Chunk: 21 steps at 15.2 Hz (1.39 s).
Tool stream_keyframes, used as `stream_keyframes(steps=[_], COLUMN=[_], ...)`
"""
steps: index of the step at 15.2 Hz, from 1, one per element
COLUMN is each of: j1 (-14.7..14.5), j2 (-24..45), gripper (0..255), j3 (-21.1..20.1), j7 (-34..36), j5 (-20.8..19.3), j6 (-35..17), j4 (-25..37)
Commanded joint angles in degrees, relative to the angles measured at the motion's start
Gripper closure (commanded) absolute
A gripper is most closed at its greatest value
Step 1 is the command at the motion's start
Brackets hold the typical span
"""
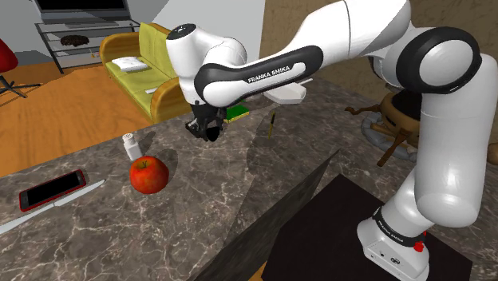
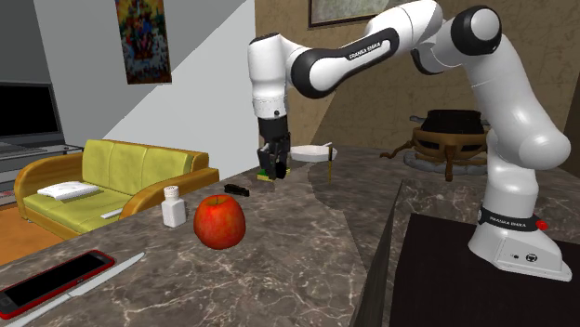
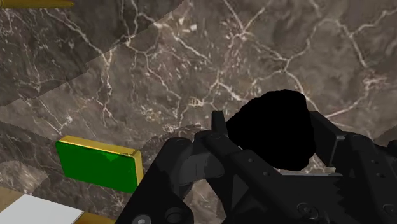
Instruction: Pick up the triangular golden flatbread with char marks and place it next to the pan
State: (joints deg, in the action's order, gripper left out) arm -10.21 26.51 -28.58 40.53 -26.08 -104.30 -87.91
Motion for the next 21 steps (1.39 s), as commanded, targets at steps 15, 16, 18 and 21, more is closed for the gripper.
stream_keyframes(steps=[15,16,18,21], j1=[10.02,11.06,12.99,15.53], j2=[-15.17,-16.7,-19.59,-23.51], gripper=[255,255,255,255], j3=[0.8,1.17,2.06,3.72], j7=[-10.24,-11.56,-14.28,-18.54], j5=[6.19,6.81,7.98,9.52], j6=[-4.01,-4.93,-6.66,-9.01], j4=[-14.79,-16.67,-20.2,-24.9])
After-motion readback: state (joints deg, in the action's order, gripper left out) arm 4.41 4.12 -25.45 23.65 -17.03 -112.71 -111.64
